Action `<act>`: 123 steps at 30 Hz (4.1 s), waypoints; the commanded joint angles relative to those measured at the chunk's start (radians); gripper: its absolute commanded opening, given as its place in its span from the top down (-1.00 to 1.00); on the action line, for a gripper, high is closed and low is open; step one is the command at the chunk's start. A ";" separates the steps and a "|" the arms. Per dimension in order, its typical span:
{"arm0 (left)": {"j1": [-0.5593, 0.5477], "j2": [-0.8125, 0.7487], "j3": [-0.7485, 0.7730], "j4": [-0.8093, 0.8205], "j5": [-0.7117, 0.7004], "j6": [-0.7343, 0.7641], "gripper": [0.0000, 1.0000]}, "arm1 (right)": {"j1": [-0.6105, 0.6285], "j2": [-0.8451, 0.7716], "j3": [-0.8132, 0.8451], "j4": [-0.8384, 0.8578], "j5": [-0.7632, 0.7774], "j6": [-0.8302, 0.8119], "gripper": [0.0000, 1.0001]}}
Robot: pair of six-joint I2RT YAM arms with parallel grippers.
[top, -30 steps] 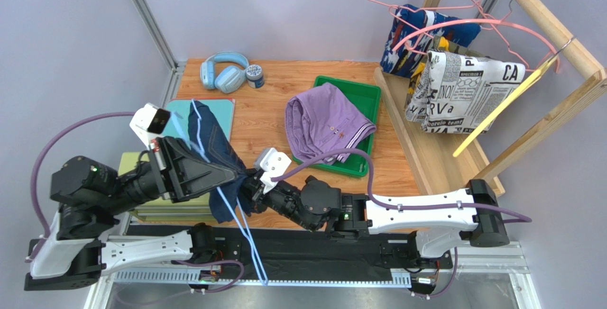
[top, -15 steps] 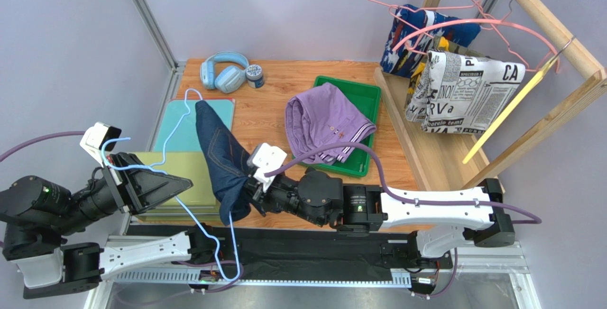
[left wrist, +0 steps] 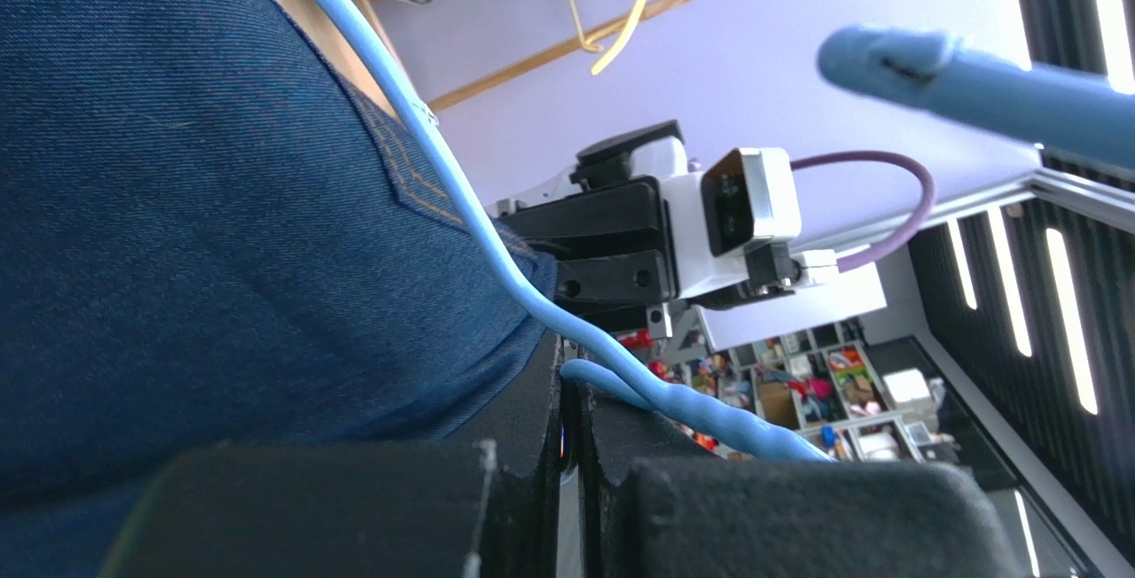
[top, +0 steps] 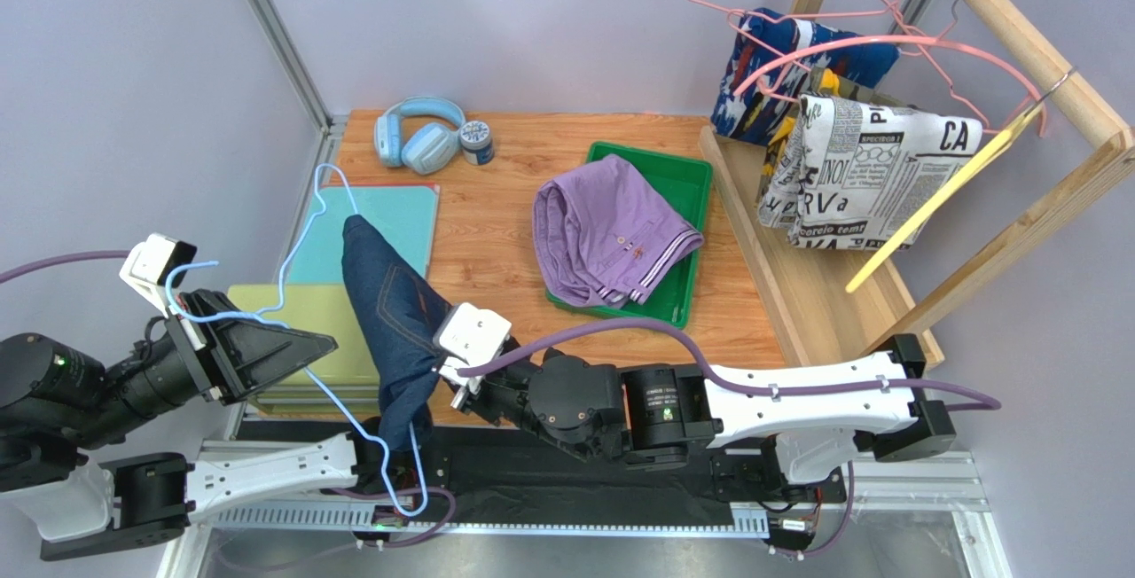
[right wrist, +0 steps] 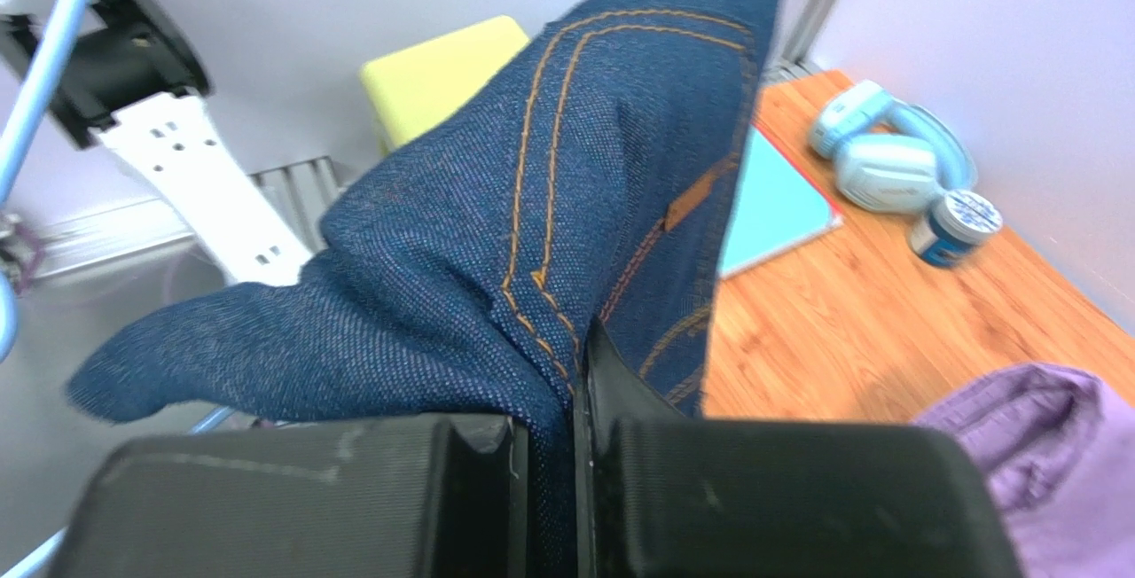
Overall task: Remove the trousers from the hanger
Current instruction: Remove the trousers from the hanger, then place the trousers into the basket
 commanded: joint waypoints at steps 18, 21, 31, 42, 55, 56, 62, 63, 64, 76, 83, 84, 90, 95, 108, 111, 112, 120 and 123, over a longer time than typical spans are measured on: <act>-0.001 -0.118 -0.151 -0.010 -0.080 -0.011 1.00 | -0.076 -0.183 0.160 0.019 0.177 -0.017 1.00; 0.000 -0.135 -0.192 0.008 -0.077 -0.026 1.00 | -0.107 -0.197 0.203 0.000 0.130 -0.003 1.00; 0.000 -0.156 -0.286 0.053 -0.162 -0.045 1.00 | -0.208 -0.183 0.393 -0.070 -0.006 0.051 1.00; 0.000 -0.158 -0.291 0.054 -0.146 -0.026 1.00 | -0.518 -0.278 0.193 -0.138 -0.037 0.089 1.00; 0.000 -0.118 -0.306 0.111 -0.087 0.006 1.00 | -0.900 -0.352 -0.030 -0.138 0.041 -0.113 1.00; 0.000 -0.118 -0.305 0.114 -0.084 0.009 1.00 | -0.908 -0.357 -0.040 -0.132 0.044 -0.134 1.00; 0.000 -0.124 -0.289 0.130 -0.063 0.027 1.00 | -0.945 -0.312 -0.157 -0.049 0.135 -0.346 1.00; -0.001 -0.123 -0.285 0.122 -0.061 0.032 1.00 | -0.946 -0.300 -0.175 -0.017 0.152 -0.410 1.00; 0.000 -0.123 -0.277 0.111 -0.064 0.033 1.00 | -0.946 -0.270 -0.207 -0.001 0.167 -0.432 1.00; 0.000 -0.123 -0.219 0.058 -0.097 0.044 1.00 | -0.893 0.247 -0.003 0.007 0.104 -0.190 0.99; 0.000 -0.110 -0.283 0.126 -0.029 0.026 1.00 | -0.874 0.441 0.180 -0.148 0.161 -0.014 0.78; 0.000 -0.100 -0.286 0.140 -0.020 0.027 1.00 | -0.874 0.450 0.193 -0.199 0.170 0.012 0.68; 0.000 -0.047 -0.295 0.188 0.023 0.055 1.00 | -0.867 0.342 0.183 -0.434 0.193 0.092 -0.21; 0.000 -0.001 -0.308 0.226 0.051 0.082 1.00 | -0.833 0.191 0.158 -0.673 0.187 0.256 -0.54; 0.000 0.170 -0.325 0.435 0.175 0.132 1.00 | -0.730 -0.402 -0.095 -0.816 -0.463 0.425 -0.68; 0.000 0.226 -0.317 0.499 0.233 0.138 1.00 | -0.725 -0.522 -0.155 -0.725 -0.763 0.486 -0.61; 0.000 0.239 -0.314 0.515 0.255 0.139 1.00 | -0.724 -0.544 -0.186 -0.702 -0.835 0.513 -0.58; -0.001 0.399 -0.256 0.594 0.296 0.152 1.00 | -0.626 -0.691 -0.290 -0.500 -1.120 0.701 -0.38; 0.000 0.433 -0.254 0.636 0.290 0.139 1.00 | -0.604 -0.706 -0.330 -0.460 -1.114 0.737 -0.25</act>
